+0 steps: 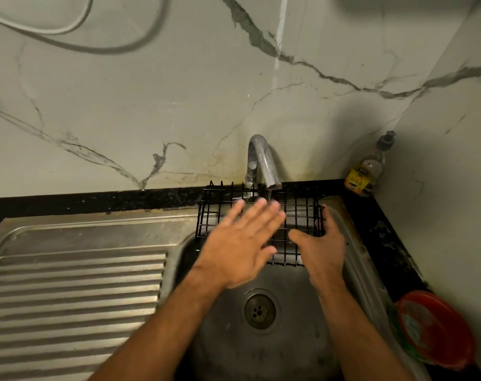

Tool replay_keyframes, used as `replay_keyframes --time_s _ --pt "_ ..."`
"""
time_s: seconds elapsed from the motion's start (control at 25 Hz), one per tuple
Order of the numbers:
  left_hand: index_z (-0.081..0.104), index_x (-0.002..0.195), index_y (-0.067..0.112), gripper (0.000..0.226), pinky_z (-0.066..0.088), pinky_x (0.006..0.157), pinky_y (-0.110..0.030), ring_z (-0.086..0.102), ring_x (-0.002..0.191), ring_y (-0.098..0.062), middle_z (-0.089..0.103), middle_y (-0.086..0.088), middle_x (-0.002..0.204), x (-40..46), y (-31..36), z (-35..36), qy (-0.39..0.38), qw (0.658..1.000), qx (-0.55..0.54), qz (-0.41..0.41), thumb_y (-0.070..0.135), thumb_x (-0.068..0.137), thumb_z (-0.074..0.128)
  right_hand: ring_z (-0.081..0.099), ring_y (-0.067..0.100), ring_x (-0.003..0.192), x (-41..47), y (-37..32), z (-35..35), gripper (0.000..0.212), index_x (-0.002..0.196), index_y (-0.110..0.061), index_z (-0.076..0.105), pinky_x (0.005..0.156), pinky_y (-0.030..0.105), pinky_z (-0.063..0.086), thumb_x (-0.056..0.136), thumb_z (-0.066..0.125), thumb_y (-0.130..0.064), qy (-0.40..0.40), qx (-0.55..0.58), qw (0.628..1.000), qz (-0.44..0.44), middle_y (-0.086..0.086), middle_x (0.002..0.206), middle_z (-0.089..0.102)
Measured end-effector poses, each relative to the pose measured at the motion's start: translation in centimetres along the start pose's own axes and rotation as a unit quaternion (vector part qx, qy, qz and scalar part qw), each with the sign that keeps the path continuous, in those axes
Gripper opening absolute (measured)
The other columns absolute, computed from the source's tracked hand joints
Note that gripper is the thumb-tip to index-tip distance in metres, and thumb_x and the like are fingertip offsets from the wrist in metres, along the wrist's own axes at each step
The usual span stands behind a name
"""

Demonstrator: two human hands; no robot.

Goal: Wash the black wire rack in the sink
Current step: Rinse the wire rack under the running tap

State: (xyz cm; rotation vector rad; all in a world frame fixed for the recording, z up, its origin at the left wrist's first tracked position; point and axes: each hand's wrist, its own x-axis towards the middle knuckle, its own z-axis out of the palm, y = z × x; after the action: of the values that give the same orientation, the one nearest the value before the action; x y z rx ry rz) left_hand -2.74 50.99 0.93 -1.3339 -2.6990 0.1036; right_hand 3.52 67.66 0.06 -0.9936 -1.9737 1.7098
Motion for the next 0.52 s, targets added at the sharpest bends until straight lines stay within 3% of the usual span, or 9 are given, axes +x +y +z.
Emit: replay_keyframes --time_s 0.08,0.16,0.24,0.32,0.36,0.44,0.52 --pt "-0.017 0.160 0.026 0.071 -0.015 0.125 -0.048 -0.023 0.154 -0.021 -0.019 -0.001 0.168 0.2 -1.1 -0.8 0.011 0.995 -0.005 -0.099 0.061 0.102 0.002 0.054 0.010 0.126 0.4 -0.3 -0.3 0.100 0.149 -0.036 0.039 0.103 0.042 0.050 0.058 0.080 -0.026 0.008 0.005 1.000 0.004 -0.007 0.140 0.057" --pt "-0.011 0.161 0.018 0.072 -0.009 0.126 -0.049 -0.017 0.155 -0.027 -0.017 -0.007 0.168 0.5 0.7 -0.9 0.009 0.989 -0.026 -0.145 0.058 0.104 0.004 0.054 0.011 0.126 0.3 -0.4 -0.3 0.101 0.149 -0.036 0.037 0.104 0.042 0.049 0.058 0.080 -0.025 0.005 0.011 1.000 0.012 -0.007 0.140 0.056" --pt "0.018 0.161 0.009 0.067 0.007 0.126 -0.046 0.012 0.156 -0.030 0.015 -0.015 0.168 0.3 3.6 -0.8 0.030 0.993 -0.044 -0.101 0.047 0.106 0.021 0.055 0.014 0.126 -0.2 -0.3 -0.2 0.107 0.148 -0.041 0.036 0.103 0.045 0.050 0.050 0.078 -0.034 0.002 0.014 1.000 0.022 -0.006 0.140 0.056" --pt "0.050 0.148 0.010 0.057 0.028 0.121 -0.042 0.048 0.141 -0.027 0.053 -0.012 0.150 -0.1 4.4 -0.9 0.088 0.992 -0.055 -0.071 0.040 0.101 0.040 0.057 0.014 0.123 -0.7 -0.2 -0.2 0.109 0.146 -0.045 0.036 0.100 0.044 0.052 0.045 0.076 -0.038 -0.004 0.010 1.000 0.024 -0.005 0.138 0.058" --pt "0.057 0.142 0.015 0.053 0.036 0.116 -0.042 0.055 0.129 -0.024 0.061 -0.007 0.138 -0.2 4.0 -1.1 0.109 0.988 -0.064 -0.083 0.041 0.097 0.048 0.057 0.014 0.123 -0.8 -0.2 -0.2 0.110 0.146 -0.047 0.035 0.100 0.044 0.052 0.045 0.076 -0.038 -0.007 0.009 1.000 0.023 -0.005 0.138 0.057" --pt "0.059 0.133 0.022 0.049 0.044 0.105 -0.044 0.055 0.113 -0.021 0.060 -0.001 0.123 0.0 3.5 -2.0 0.120 0.978 -0.078 -0.152 0.049 0.094 0.051 0.055 0.014 0.125 -0.7 -0.7 -0.5 0.112 0.148 -0.048 0.031 0.102 0.044 0.050 0.047 0.078 -0.035 -0.014 0.001 1.000 0.011 -0.005 0.141 0.055" --pt "0.058 0.131 0.021 0.051 0.042 0.103 -0.048 0.052 0.114 -0.025 0.058 -0.001 0.124 0.5 4.5 -2.7 0.101 0.959 -0.076 -0.253 0.055 0.097 0.044 0.053 0.015 0.129 -0.8 -1.2 -0.7 0.112 0.151 -0.044 0.029 0.104 0.043 0.049 0.053 0.082 -0.030 -0.026 -0.015 1.000 -0.008 -0.004 0.145 0.052"
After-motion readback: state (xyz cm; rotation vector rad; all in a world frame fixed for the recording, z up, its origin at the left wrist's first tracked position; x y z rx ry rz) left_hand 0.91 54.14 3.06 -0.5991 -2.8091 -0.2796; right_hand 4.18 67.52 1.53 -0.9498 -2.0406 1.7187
